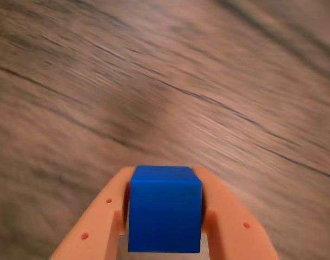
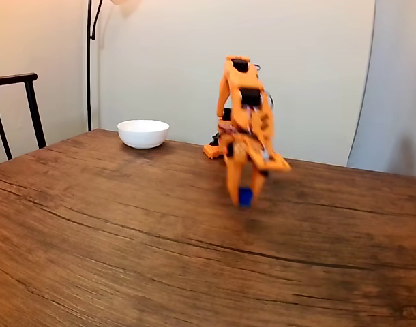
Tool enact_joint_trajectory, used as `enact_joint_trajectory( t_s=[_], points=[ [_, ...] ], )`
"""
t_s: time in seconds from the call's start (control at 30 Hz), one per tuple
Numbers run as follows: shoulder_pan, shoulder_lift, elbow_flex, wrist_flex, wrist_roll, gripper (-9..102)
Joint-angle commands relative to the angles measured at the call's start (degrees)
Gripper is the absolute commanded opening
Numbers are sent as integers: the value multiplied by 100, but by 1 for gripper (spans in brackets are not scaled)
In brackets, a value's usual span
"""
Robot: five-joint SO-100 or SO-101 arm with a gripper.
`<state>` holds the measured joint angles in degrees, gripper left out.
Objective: Grasp the cube and drop it in the bowl
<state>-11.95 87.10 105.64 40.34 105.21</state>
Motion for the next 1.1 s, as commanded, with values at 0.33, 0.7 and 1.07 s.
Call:
enact_joint_trajectory(
  t_s=[0.33, 0.7, 1.07],
  points=[
    [1872, 3560, 598, 2408, 896, 7],
    [5660, 6548, 1811, 3937, 1837, 7],
    [8868, 6530, 2338, 3551, 3683, 7]
  ],
)
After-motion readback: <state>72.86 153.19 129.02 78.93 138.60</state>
